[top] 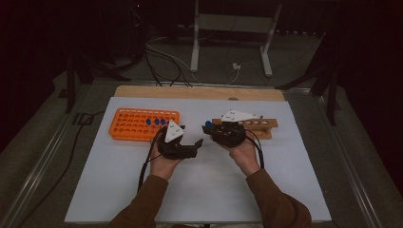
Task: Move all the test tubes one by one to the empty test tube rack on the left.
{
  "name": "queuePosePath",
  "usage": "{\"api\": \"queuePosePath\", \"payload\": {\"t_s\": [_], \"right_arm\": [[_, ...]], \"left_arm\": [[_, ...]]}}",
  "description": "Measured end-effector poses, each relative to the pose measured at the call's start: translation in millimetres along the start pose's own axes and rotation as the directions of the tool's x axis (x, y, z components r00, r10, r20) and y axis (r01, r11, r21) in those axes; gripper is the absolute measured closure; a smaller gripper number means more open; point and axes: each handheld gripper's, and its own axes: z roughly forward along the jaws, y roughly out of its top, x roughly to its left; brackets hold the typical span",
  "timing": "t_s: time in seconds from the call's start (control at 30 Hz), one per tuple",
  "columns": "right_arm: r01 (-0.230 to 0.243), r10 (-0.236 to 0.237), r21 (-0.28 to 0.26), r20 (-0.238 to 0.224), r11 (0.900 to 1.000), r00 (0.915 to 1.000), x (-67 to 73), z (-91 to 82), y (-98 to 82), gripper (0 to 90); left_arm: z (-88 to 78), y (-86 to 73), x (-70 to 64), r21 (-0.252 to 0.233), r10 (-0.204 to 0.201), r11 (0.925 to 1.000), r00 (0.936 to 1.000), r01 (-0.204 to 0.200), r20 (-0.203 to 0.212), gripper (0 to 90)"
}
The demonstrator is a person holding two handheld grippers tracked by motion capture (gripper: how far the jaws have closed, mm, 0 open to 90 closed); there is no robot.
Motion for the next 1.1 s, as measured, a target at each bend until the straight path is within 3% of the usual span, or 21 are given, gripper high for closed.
{"api": "queuePosePath", "payload": {"t_s": [0.3,0.57,0.9,1.1], "right_arm": [[-0.021,0.021,0.013,-0.043,1.000,0.9988,5.1,5.7,0.7,76.5],[-0.027,0.029,0.019,-0.067,0.999,0.9973,5.1,6.1,-0.1,76.4],[-0.031,0.033,0.023,-0.073,0.999,0.9968,3.3,5.6,-1.3,75.3],[-0.050,0.049,-0.007,-0.077,0.999,0.9958,-1.4,-0.5,-0.7,50.7]], "left_arm": [[10.1,-0.3,-9.4,0.008,0.039,0.9992,0.9991,-0.039,0.014,54.1],[12.3,-1.3,-11.5,0.010,0.052,0.9986,0.9982,-0.052,0.031,72.8],[14.0,-2.0,-13.3,0.010,0.044,0.9990,0.9979,-0.044,0.047,77.8],[11.3,-3.2,-6.8,0.014,0.027,0.9995,0.9990,-0.027,0.035,77.9]]}}
